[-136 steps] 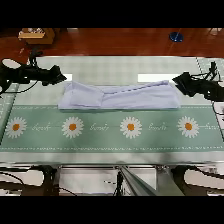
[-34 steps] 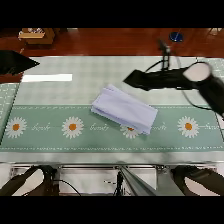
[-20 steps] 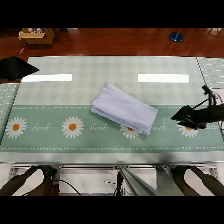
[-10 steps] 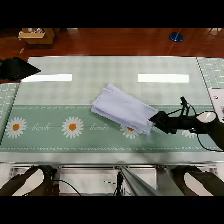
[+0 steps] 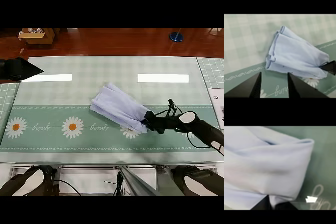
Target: Fold the shirts.
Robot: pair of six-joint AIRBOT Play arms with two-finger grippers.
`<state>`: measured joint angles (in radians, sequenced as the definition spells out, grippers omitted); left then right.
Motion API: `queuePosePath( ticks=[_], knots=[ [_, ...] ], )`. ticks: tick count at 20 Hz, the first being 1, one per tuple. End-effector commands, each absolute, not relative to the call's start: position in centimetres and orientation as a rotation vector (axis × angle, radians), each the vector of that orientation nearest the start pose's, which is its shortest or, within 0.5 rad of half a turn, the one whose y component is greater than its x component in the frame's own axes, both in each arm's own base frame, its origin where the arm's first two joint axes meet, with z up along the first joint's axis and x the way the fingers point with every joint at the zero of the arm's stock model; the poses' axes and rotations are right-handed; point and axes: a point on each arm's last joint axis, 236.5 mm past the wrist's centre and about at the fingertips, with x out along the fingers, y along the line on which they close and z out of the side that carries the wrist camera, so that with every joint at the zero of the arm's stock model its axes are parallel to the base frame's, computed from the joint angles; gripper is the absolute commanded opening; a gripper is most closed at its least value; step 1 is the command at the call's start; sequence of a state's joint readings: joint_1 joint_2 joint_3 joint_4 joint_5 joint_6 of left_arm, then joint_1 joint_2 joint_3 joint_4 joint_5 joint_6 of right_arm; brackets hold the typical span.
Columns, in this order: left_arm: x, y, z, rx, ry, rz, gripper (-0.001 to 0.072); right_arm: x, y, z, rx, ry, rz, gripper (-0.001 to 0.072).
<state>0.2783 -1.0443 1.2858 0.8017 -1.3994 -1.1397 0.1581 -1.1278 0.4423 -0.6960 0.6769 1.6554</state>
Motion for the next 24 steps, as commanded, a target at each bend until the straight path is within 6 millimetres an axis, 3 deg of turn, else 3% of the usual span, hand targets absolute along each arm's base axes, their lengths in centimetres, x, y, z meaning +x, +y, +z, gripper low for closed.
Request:
queuePosePath(
  ticks=[1, 3, 5, 7, 10, 12, 14, 17, 19, 24],
  knots=[
    [35.5, -6.7, 18.4, -0.301, 0.884, -0.547, 0.0397, 29.7, 15.3, -5.5, 0.873, 1.213, 0.151, 0.0018],
    [35.6, -6.7, 18.4, -0.301, 0.882, -0.545, 0.0397, 32.0, 12.6, -0.6, 0.834, 1.070, 0.159, 0.0019],
    [35.6, -6.7, 18.4, -0.301, 0.882, -0.545, 0.0397, 33.3, 8.0, 3.9, 0.829, 0.945, 0.079, 0.0019],
    [35.6, -6.7, 18.4, -0.301, 0.882, -0.545, 0.0397, 32.6, 2.2, 7.0, 0.813, 0.883, -0.060, 0.0019],
    [35.6, -6.7, 18.4, -0.301, 0.881, -0.545, 0.0397, 27.3, -7.1, 8.4, 0.725, 0.941, -0.347, 0.0019],
    [35.6, -6.7, 18.4, -0.301, 0.882, -0.545, 0.0397, 21.9, -12.6, 8.4, 0.681, 1.013, -0.580, 0.0019],
    [35.6, -6.7, 18.4, -0.301, 0.882, -0.546, 0.0397, 16.2, -16.5, 8.0, 0.651, 1.102, -0.784, 0.0019],
    [35.6, -6.7, 18.4, -0.300, 0.882, -0.545, 0.0397, 7.8, -19.2, 7.5, 0.626, 1.268, -1.018, 0.0019],
    [35.6, -6.6, 18.4, -0.301, 0.881, -0.544, 0.0397, 3.4, -20.5, 8.0, 0.622, 1.323, -1.164, 0.0019],
    [35.6, -6.6, 18.4, -0.283, 0.874, -0.551, 0.0397, -1.0, -20.6, 7.2, 0.724, 1.340, -1.314, 0.0019]
  ],
)
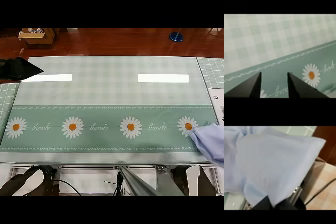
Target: Fold the shirts.
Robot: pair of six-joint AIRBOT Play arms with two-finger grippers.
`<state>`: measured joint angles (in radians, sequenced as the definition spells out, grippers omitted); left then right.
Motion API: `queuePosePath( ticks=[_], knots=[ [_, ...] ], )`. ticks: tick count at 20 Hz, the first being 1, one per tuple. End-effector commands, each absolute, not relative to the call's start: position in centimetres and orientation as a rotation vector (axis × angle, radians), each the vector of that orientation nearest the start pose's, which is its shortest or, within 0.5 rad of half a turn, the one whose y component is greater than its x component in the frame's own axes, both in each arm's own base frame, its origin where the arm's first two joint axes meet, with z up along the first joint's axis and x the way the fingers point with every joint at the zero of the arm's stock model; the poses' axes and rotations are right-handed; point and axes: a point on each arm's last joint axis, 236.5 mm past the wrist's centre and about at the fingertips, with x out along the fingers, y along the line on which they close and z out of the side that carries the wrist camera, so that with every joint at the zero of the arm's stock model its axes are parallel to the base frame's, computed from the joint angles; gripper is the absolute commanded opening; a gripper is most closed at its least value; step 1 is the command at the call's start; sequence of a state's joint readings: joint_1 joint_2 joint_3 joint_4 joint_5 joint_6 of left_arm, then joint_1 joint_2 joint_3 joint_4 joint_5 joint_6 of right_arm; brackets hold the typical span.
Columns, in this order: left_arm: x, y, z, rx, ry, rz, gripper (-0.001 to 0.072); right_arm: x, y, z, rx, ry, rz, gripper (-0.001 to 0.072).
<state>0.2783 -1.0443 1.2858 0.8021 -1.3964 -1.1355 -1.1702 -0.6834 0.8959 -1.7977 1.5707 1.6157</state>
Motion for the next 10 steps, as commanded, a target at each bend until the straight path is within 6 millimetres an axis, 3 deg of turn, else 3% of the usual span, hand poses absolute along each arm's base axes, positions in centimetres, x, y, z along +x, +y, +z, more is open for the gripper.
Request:
queuePosePath(
  ticks=[1, 7, 10],
  knots=[
    [35.8, -6.5, 18.5, -0.274, 0.863, -0.549, 0.0397, -1.7, -20.4, 6.7, 0.733, 1.362, -1.328, 0.0019],
    [37.4, -5.7, 19.2, -0.274, 0.800, -0.503, 0.0396, -6.7, -17.8, 2.5, 0.728, 1.623, -1.380, 0.0019],
    [37.5, -5.6, 19.3, -0.275, 0.794, -0.499, 0.0397, -8.9, -17.7, 1.4, 0.645, 1.725, -1.411, 0.0020]
  ],
)
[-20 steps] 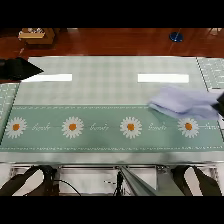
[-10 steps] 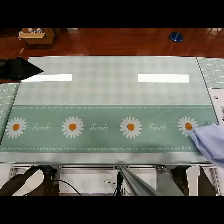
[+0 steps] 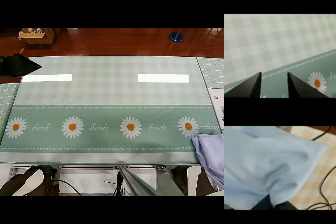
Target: Fold the shirts.
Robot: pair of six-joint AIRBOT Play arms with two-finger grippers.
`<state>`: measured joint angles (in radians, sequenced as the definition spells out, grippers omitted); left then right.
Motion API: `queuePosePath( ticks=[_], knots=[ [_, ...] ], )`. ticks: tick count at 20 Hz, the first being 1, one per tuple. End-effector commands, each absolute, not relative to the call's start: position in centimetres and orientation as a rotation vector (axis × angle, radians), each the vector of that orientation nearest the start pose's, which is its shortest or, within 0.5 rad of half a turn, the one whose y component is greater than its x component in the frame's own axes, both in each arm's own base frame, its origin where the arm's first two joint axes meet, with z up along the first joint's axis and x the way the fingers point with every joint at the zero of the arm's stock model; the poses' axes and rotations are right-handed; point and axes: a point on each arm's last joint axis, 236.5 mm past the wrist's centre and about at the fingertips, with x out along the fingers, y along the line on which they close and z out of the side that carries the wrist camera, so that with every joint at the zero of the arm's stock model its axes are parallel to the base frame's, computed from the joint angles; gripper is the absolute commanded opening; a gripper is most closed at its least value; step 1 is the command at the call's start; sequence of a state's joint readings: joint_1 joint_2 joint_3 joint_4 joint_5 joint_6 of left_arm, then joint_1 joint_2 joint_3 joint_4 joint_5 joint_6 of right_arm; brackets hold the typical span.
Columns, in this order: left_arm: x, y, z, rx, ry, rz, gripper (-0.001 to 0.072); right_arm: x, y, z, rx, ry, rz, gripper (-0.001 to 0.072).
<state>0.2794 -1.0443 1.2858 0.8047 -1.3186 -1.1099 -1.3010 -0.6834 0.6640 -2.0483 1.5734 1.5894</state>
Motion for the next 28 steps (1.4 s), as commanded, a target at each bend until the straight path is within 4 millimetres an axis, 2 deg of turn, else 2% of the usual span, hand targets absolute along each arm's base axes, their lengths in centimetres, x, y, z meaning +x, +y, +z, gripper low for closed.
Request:
queuePosePath(
  ticks=[1, 6, 7, 9, 10, 12, 13, 14, 15, 16, 17, 18, 19, 20, 21, 22, 23, 25, 26, 28],
  knots=[
    [37.7, -5.5, 19.4, -0.275, 0.785, -0.492, 0.0397, -9.3, -17.9, 1.2, 0.614, 1.740, -1.417, 0.0020],
    [38.9, -4.9, 20.0, -0.277, 0.733, -0.457, 0.0397, -10.4, -18.6, 0.5, 0.516, 1.795, -1.410, 0.0021],
    [39.0, -4.8, 20.1, -0.277, 0.729, -0.453, 0.0397, -10.4, -18.7, 0.3, 0.495, 1.807, -1.381, 0.0081],
    [39.0, -4.8, 20.1, -0.278, 0.728, -0.453, 0.0397, -10.2, -19.0, 0.2, 0.458, 1.822, -1.337, 0.0556],
    [39.0, -4.8, 20.1, -0.281, 0.729, -0.451, 0.0396, -10.1, -19.4, 0.2, 0.445, 1.811, -1.339, 0.0595],
    [39.0, -4.8, 20.1, -0.280, 0.729, -0.452, 0.0397, -9.9, -19.9, 0.2, 0.433, 1.781, -1.352, 0.0594],
    [39.0, -4.8, 20.1, -0.280, 0.729, -0.452, 0.0397, -9.1, -20.5, 0.2, 0.451, 1.716, -1.378, 0.0594],
    [39.0, -4.8, 20.1, -0.280, 0.728, -0.452, 0.0398, -7.2, -21.9, 0.3, 0.458, 1.603, -1.381, 0.0593],
    [39.0, -4.8, 20.1, -0.280, 0.727, -0.451, 0.0400, -4.0, -23.5, 0.6, 0.456, 1.471, -1.329, 0.0592],
    [39.2, -4.7, 20.1, -0.281, 0.726, -0.448, 0.0401, 0.5, -25.4, 1.6, 0.435, 1.311, -1.243, 0.0592],
    [39.3, -4.7, 19.9, -0.280, 0.727, -0.448, 0.0402, 6.2, -27.4, 3.6, 0.402, 1.131, -1.137, 0.0584],
    [39.6, -4.6, 19.5, -0.256, 0.730, -0.453, 0.0402, 11.6, -28.4, 5.9, 0.392, 0.985, -1.036, 0.0576],
    [40.0, -4.5, 18.5, -0.224, 0.748, -0.450, 0.0403, 17.0, -28.2, 7.7, 0.405, 0.901, -0.918, 0.0574],
    [40.4, -4.6, 17.2, -0.191, 0.779, -0.442, 0.0402, 21.4, -26.8, 8.2, 0.428, 0.899, -0.795, 0.0574],
    [40.6, -5.1, 15.7, -0.157, 0.822, -0.444, 0.0403, 25.5, -24.2, 7.8, 0.447, 0.954, -0.656, 0.0574],
    [40.7, -5.8, 14.0, -0.146, 0.881, -0.438, 0.0402, 28.9, -20.9, 7.0, 0.453, 1.032, -0.519, 0.0574],
    [40.7, -6.5, 11.9, -0.134, 0.955, -0.415, 0.0402, 31.4, -17.6, 5.9, 0.448, 1.107, -0.400, 0.0574],
    [40.4, -7.2, 8.0, -0.061, 1.085, -0.338, 0.0402, 34.7, -10.9, 3.4, 0.404, 1.251, -0.198, 0.0574],
    [40.3, -7.6, 6.5, -0.005, 1.134, -0.305, 0.0402, 35.4, -7.9, 2.1, 0.365, 1.323, -0.117, 0.0574],
    [40.0, -8.8, 4.5, 0.074, 1.186, -0.285, 0.0402, 35.6, -3.2, 0.1, 0.286, 1.440, 0.005, 0.0574]
  ],
)
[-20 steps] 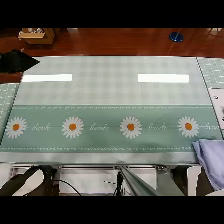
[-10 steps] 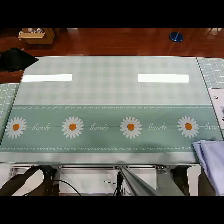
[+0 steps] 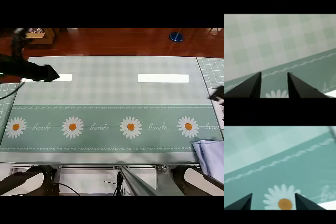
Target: Fold the shirts.
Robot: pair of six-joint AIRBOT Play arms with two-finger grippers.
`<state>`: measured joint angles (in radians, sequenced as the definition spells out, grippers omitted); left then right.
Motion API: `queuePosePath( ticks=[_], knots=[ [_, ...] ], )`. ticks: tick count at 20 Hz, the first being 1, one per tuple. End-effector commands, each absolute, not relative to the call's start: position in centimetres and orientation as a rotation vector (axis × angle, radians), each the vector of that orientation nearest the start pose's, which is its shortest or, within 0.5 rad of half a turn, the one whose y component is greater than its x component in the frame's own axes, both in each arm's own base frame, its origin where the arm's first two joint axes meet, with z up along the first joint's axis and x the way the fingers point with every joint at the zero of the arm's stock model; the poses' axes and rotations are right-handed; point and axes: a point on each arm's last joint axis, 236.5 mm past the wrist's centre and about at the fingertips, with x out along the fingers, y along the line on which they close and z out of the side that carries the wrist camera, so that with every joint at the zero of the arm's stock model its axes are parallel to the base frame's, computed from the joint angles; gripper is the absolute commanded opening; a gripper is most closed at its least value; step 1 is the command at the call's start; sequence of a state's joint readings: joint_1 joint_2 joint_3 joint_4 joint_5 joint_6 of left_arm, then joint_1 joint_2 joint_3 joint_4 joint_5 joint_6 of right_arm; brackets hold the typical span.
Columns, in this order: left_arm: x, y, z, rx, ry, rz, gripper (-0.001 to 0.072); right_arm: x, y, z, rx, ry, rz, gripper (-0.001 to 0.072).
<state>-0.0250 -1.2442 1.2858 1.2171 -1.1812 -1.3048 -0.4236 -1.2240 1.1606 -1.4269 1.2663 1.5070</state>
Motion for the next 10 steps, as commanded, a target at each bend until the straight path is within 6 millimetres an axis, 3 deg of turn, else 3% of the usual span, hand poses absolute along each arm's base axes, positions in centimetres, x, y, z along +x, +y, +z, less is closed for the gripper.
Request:
queuePosePath(
  ticks=[1, 2, 4, 5, 6, 7, 8, 9, 10],
  knots=[
    [39.8, -9.8, 3.9, 0.095, 1.203, -0.292, 0.0402, 35.3, -1.4, -0.6, 0.238, 1.481, 0.065, 0.0574],
    [39.6, -10.8, 3.5, 0.105, 1.213, -0.311, 0.0402, 35.0, 0.0, -1.1, 0.177, 1.512, 0.118, 0.0574],
    [39.3, -12.2, 2.8, 0.128, 1.227, -0.340, 0.0396, 34.9, 0.7, -1.4, 0.048, 1.524, 0.140, 0.0574],
    [39.2, -12.6, 2.5, 0.134, 1.235, -0.348, 0.0350, 34.8, 0.4, -1.5, -0.010, 1.530, 0.126, 0.0574],
    [39.1, -12.7, 2.2, 0.122, 1.247, -0.340, 0.0213, 34.7, -0.1, -1.6, -0.054, 1.535, 0.105, 0.0574],
    [39.2, -12.6, 1.8, 0.105, 1.258, -0.324, 0.0192, 34.7, -0.4, -1.6, -0.071, 1.540, 0.089, 0.0574],
    [39.2, -12.6, 1.4, 0.091, 1.270, -0.311, 0.0214, 34.6, -0.3, -1.6, -0.067, 1.542, 0.084, 0.0574],
    [39.2, -12.6, 1.1, 0.091, 1.277, -0.310, 0.0358, 34.7, -0.5, -1.6, -0.074, 1.538, 0.080, 0.0574],
    [39.3, -12.6, 0.9, 0.090, 1.281, -0.308, 0.0584, 35.0, -0.9, -1.6, -0.089, 1.528, 0.068, 0.0574]
  ],
)
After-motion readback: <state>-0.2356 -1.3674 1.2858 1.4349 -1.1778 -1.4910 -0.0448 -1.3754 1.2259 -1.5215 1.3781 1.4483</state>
